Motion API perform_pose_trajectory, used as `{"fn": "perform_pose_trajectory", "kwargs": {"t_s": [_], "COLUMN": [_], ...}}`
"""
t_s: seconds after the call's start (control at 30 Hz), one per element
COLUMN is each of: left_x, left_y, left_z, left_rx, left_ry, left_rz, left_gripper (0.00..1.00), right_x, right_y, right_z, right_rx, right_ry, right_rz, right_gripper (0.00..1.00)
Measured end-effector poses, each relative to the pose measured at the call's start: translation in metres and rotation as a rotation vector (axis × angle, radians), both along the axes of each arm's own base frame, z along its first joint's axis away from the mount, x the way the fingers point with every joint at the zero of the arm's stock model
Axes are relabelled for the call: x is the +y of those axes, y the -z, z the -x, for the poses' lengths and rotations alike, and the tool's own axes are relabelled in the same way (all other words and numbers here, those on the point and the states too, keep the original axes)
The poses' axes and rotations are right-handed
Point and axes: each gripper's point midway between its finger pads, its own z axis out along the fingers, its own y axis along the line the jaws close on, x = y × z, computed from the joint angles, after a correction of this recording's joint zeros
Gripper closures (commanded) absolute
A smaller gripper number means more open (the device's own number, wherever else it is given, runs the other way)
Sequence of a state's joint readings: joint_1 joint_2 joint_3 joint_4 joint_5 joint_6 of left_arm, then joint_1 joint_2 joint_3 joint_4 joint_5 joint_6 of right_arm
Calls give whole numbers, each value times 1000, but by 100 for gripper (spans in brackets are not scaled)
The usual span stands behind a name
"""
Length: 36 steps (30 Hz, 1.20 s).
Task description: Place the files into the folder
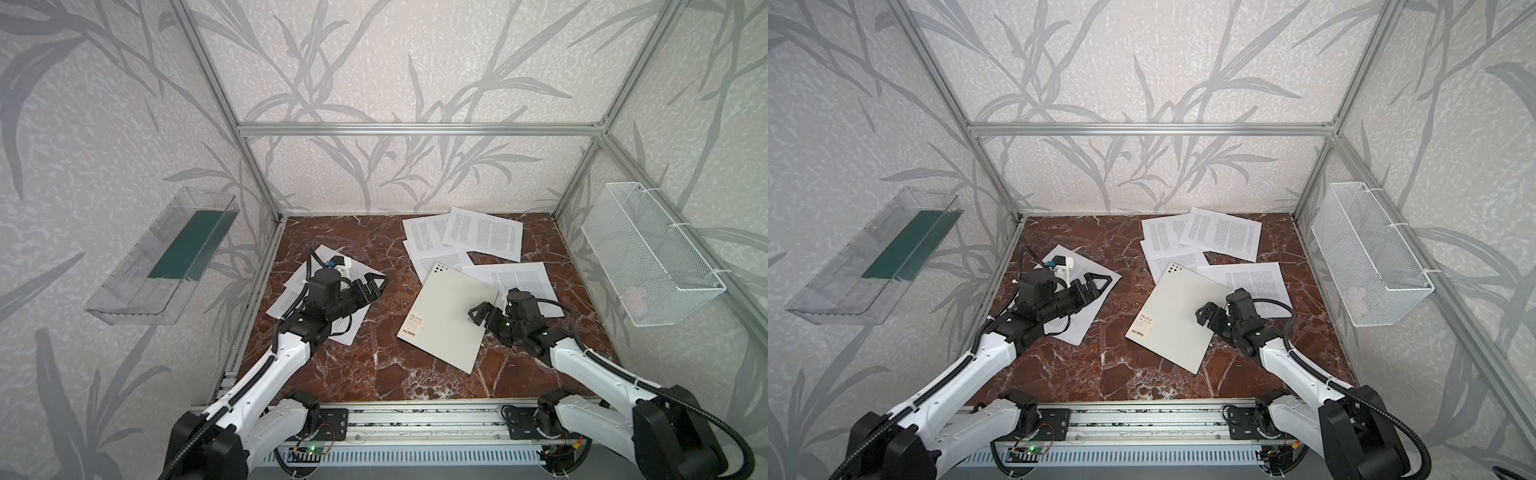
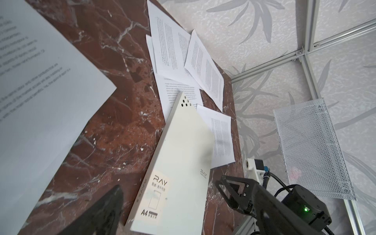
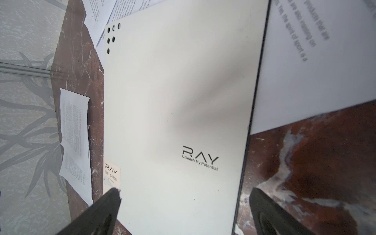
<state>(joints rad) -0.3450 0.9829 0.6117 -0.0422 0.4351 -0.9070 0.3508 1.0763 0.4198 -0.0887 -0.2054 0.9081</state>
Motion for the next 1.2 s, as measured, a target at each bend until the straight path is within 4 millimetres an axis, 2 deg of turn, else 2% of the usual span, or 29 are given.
{"fn": "perform_pose_trajectory", "kwargs": {"t_s": [0.2, 0.33, 0.43, 0.73, 0.83, 1.2], "left_x": [-13, -23, -28, -55, -65, -73], "left_y": [34, 61, 77, 114, 119, 126], "left_z": [42, 65, 74, 86, 85, 75], "left_rx": [158, 267, 324, 436, 436, 398], "left_ry": [30, 39, 38, 58, 70, 50], "left_rz": [110, 137, 155, 175, 189, 232], "left_gripper": [18, 20, 21, 31, 32, 32], "right_x": [0, 1, 1, 3, 3, 5], "right_y": [0, -1, -1, -2, -1, 1], "right_z": [0, 0, -1, -1, 0, 2], "right_rx": [3, 4, 2, 1, 5, 13], "right_ry": [2, 3, 2, 4, 2, -7], "right_rz": [3, -6, -9, -25, -27, -35], "right_gripper": [1, 1, 1, 1, 1, 1]}}
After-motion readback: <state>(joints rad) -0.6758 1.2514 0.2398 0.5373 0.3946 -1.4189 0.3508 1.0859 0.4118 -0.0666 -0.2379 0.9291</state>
